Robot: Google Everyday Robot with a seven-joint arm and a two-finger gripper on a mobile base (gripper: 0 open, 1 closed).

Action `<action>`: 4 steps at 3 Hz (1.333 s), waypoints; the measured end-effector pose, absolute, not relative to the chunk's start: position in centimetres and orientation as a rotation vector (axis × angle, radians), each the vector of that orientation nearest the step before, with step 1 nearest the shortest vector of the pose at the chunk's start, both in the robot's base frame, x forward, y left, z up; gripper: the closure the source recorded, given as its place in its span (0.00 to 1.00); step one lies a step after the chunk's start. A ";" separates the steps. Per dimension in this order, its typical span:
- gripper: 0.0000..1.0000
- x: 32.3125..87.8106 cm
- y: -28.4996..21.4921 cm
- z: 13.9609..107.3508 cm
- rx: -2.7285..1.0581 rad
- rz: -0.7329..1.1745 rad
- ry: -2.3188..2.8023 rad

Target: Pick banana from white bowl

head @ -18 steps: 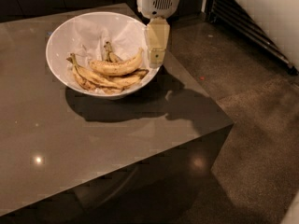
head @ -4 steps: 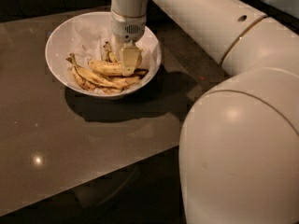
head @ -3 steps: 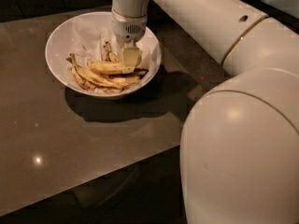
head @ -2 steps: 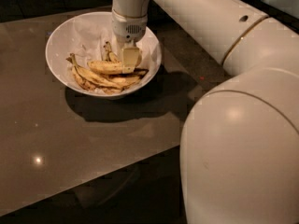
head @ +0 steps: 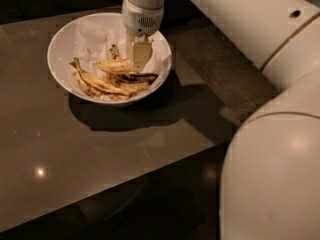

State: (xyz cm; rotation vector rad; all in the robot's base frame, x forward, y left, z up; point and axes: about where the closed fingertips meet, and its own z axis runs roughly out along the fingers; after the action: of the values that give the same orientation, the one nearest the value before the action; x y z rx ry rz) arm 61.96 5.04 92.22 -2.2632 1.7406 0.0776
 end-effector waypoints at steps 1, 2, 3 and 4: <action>1.00 60.4 4.2 94.6 -2.202 0.076 1.685; 1.00 60.4 4.1 94.8 -2.196 0.073 1.685; 1.00 58.9 3.8 96.1 -2.174 0.056 1.668; 1.00 55.4 2.6 97.3 -2.100 0.065 1.689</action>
Offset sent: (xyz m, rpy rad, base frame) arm -0.0129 -0.0065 0.0201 0.0552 -0.0425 0.0025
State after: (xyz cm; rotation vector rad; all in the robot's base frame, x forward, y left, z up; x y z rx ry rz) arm 55.44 2.65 97.28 -2.0999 1.6890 0.0647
